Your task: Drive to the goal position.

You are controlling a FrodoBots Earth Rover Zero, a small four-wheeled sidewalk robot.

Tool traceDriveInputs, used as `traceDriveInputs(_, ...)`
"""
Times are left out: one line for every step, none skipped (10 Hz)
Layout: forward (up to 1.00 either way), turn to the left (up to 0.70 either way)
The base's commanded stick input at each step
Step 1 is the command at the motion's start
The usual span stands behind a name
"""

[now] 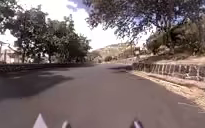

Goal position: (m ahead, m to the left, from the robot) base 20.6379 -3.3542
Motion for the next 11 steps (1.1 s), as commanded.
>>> traceDriveInputs(0.7, 0.0)
traceDriveInputs(0.7, 0.0)
traceDriveInputs(0.7, 0.0)
traceDriveInputs(0.7, 0.0)
traceDriveInputs(0.7, -0.16)
traceDriveInputs(0.7, -0.28)
traceDriveInputs(0.7, -0.28)
traceDriveInputs(0.7, -0.28)
traceDriveInputs(0.7, -0.21)
traceDriveInputs(0.7, -0.07)
traceDriveInputs(0.7, 0.0)
